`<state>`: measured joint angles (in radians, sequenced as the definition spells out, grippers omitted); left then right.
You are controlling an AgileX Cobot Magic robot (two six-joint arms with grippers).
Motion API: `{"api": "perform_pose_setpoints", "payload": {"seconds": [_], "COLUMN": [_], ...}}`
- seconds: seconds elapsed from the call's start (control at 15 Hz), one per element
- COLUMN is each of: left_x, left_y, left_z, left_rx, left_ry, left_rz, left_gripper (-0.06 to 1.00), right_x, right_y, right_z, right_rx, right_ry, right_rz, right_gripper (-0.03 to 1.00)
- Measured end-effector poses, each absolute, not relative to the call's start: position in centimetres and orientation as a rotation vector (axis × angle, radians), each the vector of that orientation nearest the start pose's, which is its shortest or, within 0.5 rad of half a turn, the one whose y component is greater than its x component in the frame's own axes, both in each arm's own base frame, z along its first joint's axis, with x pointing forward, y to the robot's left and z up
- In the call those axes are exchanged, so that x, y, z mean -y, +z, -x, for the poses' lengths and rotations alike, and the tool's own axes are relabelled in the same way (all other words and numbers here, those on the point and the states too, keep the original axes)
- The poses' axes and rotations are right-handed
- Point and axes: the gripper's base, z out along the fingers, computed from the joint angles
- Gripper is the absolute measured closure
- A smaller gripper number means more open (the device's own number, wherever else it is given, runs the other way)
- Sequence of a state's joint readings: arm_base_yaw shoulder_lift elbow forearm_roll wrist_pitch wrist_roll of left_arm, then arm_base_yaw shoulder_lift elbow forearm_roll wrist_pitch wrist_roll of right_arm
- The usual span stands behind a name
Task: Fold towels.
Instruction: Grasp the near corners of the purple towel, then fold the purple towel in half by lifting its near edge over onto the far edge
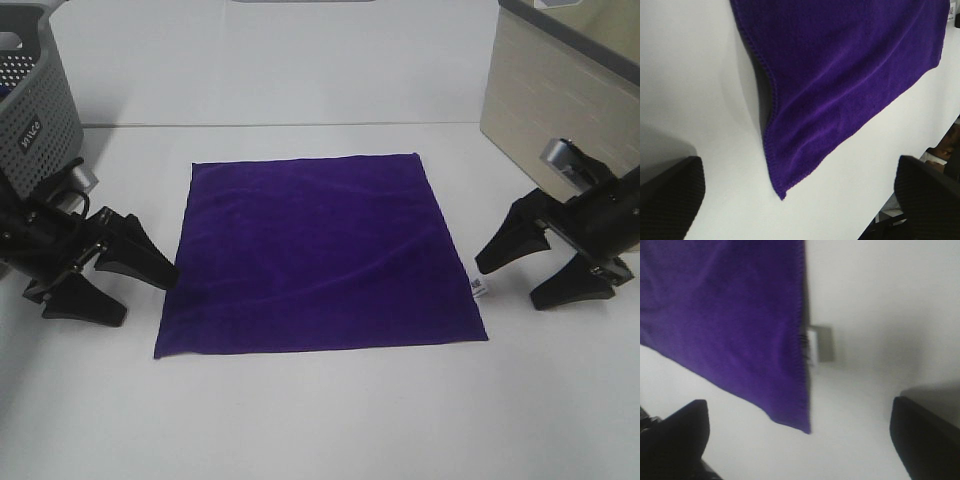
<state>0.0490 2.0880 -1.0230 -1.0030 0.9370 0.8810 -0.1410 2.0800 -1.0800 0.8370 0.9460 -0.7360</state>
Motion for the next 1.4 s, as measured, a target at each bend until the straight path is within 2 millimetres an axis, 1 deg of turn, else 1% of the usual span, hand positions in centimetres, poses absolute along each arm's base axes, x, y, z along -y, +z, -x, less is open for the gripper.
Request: {"api": "perform_pose_setpoints", "payload": {"seconds": [0.13, 0.2, 0.33, 0.4, 0.53, 0.6, 0.67, 0.73, 0.8, 0.87, 0.93, 1.0, 1.07, 1.13, 1.27, 1.33, 1.4], "left_x": [6.3, 7.4, 10.4, 11.9, 14.8, 16.0, 17.0, 17.5, 17.8, 17.7, 17.6, 17.5, 17.5, 17.5, 17.5, 17.4, 17.4], "left_y": [8.6, 8.6, 8.8, 9.1, 9.2, 9.2, 9.1, 8.8, 8.6, 8.2, 7.8, 7.6, 7.5, 7.5, 7.4, 7.8, 7.8], "left_z": [-33.0, -33.0, -33.0, -33.2, -33.6, -33.9, -34.1, -34.2, -34.3, -34.4, -34.5, -34.5, -34.5, -34.5, -34.5, -34.5, -34.5], "left_rx": [-2.919, -2.93, -2.936, -2.929, -2.93, -2.932, -2.948, -2.972, -2.99, -3.009, -3.018, -3.019, -3.02, -3.02, -3.015, -3.009, -3.009], "left_ry": [-1.118, -1.097, -1.051, -1.03, -1.003, -1.008, -1.013, -1.007, -0.993, -0.965, -0.934, -0.915, -0.908, -0.906, -0.903, -0.883, -0.883], "left_rz": [-0.129, -0.141, -0.213, -0.251, -0.318, -0.321, -0.299, -0.264, -0.241, -0.233, -0.234, -0.241, -0.245, -0.246, -0.269, -0.318, -0.318], "left_gripper": [0.01, 0.02, 0.05, 0.06, 0.07, 0.08, 0.11, 0.19, 0.31, 0.48, 0.59, 0.8, 0.9, 0.93, 0.94, 0.94, 0.94], "right_x": [-3.8, -5.4, -7.9, -9.3, -12.0, -13.1, -13.9, -14.2, -14.1, -13.9, -13.8, -13.7, -13.7, -13.7, -13.7, -13.7, -13.7], "right_y": [8.3, 8.0, 7.6, 7.6, 7.3, 7.3, 7.3, 7.2, 7.1, 6.9, 6.7, 6.5, 6.4, 6.4, 6.5, 6.8, 6.8], "right_z": [-34.0, -33.9, -33.8, -33.9, -34.4, -34.6, -34.7, -34.8, -34.9, -35.0, -35.0, -35.0, -34.9, -34.9, -34.8, -34.5, -34.5], "right_rx": [-2.99, -3.002, -3.023, -3.031, -3.049, -3.058, -3.075, -3.097, -3.11, -3.12, -3.132, -3.141, -3.144, -3.144, -3.15, -3.173, -3.173], "right_ry": [1.143, 1.182, 1.192, 1.187, 1.17, 1.154, 1.115, 1.075, 1.04, 1.0, 0.969, 0.959, 0.963, 0.963, 0.971, 0.985, 0.985], "right_rz": [0.014, 0.048, 0.095, 0.13, 0.205, 0.244, 0.272, 0.279, 0.263, 0.262, 0.259, 0.255, 0.256, 0.256, 0.262, 0.301, 0.301], "right_gripper": [0.02, 0.02, 0.03, 0.06, 0.14, 0.18, 0.24, 0.32, 0.44, 0.58, 0.66, 0.87, 0.92, 0.94, 0.94, 0.94, 0.94]}}
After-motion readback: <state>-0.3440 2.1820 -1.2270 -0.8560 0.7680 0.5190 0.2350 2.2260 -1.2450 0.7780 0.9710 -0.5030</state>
